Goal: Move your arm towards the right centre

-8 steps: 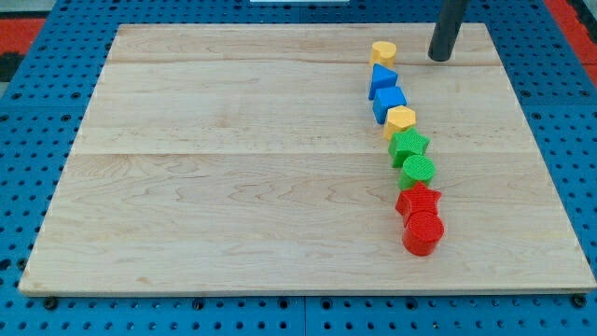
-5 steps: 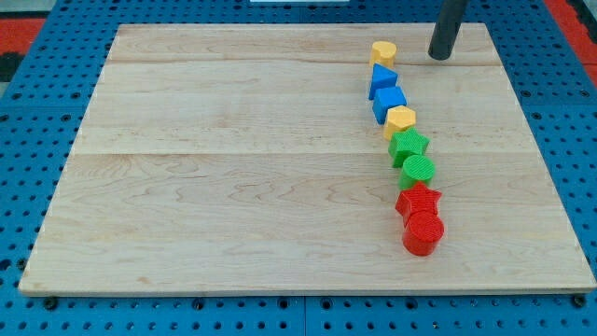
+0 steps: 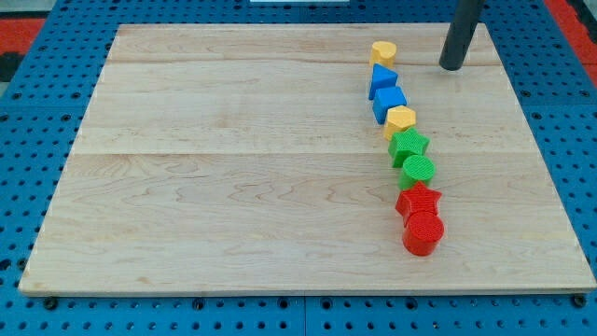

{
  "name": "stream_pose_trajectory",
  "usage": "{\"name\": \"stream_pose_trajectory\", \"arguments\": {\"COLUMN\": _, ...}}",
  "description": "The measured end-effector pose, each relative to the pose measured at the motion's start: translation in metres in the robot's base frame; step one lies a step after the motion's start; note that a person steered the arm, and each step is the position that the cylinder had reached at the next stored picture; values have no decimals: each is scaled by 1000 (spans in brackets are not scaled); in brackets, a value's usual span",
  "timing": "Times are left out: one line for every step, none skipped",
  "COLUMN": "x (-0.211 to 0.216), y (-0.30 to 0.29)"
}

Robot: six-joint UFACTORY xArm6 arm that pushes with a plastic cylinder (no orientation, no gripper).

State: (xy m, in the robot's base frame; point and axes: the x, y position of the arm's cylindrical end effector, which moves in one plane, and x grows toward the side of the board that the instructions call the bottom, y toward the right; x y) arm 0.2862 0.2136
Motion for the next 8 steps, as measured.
{"name": "stream_pose_trajectory", "arguments": {"x": 0, "y": 5}}
{"name": "stream_pose_trajectory", "arguments": {"x": -3, "y": 5}}
{"name": "stream_pose_trajectory", "arguments": {"x": -9, "y": 4}}
{"name": "stream_pose_trajectory", "arguments": {"x": -19, "y": -7}}
{"name": "stream_pose_trajectory", "arguments": {"x": -18, "y": -23}}
{"name": "stream_pose_trajectory", "arguments": {"x": 21, "y": -2}}
{"name": "stream_pose_trajectory", "arguments": {"x": 91, "y": -1}}
{"name": "stream_pose_trajectory", "arguments": {"x": 127, "y": -12}}
